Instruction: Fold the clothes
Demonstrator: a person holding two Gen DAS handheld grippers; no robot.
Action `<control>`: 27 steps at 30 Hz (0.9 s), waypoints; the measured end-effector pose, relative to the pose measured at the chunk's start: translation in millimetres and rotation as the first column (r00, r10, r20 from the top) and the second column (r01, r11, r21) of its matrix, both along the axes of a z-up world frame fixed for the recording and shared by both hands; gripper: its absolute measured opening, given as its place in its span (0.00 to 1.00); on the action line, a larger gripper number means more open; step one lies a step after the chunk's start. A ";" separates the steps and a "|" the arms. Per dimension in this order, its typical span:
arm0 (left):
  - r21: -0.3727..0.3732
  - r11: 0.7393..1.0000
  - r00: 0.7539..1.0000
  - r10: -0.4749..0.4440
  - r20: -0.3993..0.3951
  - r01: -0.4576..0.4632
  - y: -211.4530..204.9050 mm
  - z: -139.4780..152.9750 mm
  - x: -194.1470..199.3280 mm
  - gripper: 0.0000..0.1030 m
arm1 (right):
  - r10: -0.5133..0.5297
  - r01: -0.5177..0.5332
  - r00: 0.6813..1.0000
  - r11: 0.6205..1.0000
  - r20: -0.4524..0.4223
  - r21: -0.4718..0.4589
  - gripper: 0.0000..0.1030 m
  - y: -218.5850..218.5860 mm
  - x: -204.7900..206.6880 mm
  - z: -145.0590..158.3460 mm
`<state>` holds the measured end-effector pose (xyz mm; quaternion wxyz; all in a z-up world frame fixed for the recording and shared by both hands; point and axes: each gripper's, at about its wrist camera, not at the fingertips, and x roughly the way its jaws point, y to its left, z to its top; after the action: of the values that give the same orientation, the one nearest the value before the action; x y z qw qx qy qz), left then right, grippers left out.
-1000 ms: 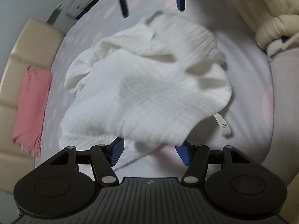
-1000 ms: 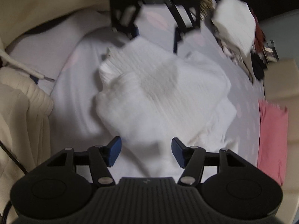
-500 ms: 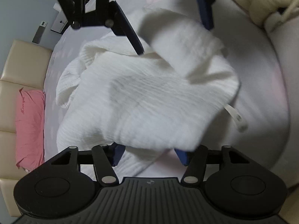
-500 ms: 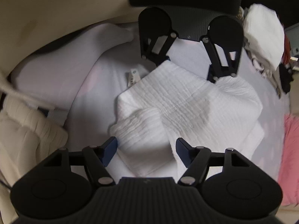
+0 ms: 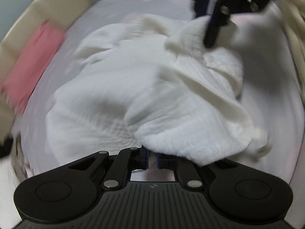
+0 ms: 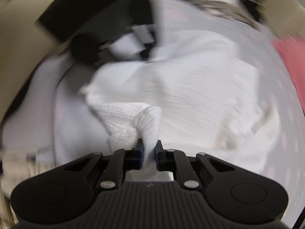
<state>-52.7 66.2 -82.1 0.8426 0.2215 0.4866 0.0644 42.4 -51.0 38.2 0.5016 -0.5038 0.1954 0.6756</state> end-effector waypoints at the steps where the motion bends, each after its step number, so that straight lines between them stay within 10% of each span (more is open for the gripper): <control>1: -0.012 0.999 0.999 0.044 0.032 -0.044 4.1 5.9 1.4 0.04 | -0.082 0.083 0.996 0.996 -0.032 0.036 0.12 -1.0 8.3 5.2; 8: -0.163 0.933 0.907 0.353 0.228 -0.322 25.3 49.3 13.1 0.04 | -0.489 0.545 0.836 0.792 -0.250 0.275 0.11 -24.6 51.6 38.4; 13: -0.290 0.849 0.780 0.522 0.344 -0.441 38.4 93.0 10.9 0.04 | -0.588 0.703 0.712 0.587 -0.385 0.403 0.11 -38.0 71.1 64.5; 19: -0.350 0.800 0.652 0.600 0.464 -0.486 58.6 151.5 12.7 0.04 | -0.591 0.768 0.633 0.398 -0.501 0.502 0.10 -44.7 96.2 107.1; 22: -0.375 0.793 0.642 0.609 0.466 -0.480 69.8 169.6 16.4 0.04 | -0.574 0.767 0.631 0.360 -0.521 0.532 0.10 -44.1 103.6 124.8; 27: -0.449 0.816 0.721 0.552 0.419 -0.364 78.9 162.9 10.3 0.25 | -0.586 0.746 0.653 0.390 -0.480 0.540 0.10 -37.1 95.6 128.8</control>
<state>-42.4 145.1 80.9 0.9244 -0.0811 0.2773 0.2490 138.0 -88.1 167.0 0.8565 -0.0764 0.1624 0.4839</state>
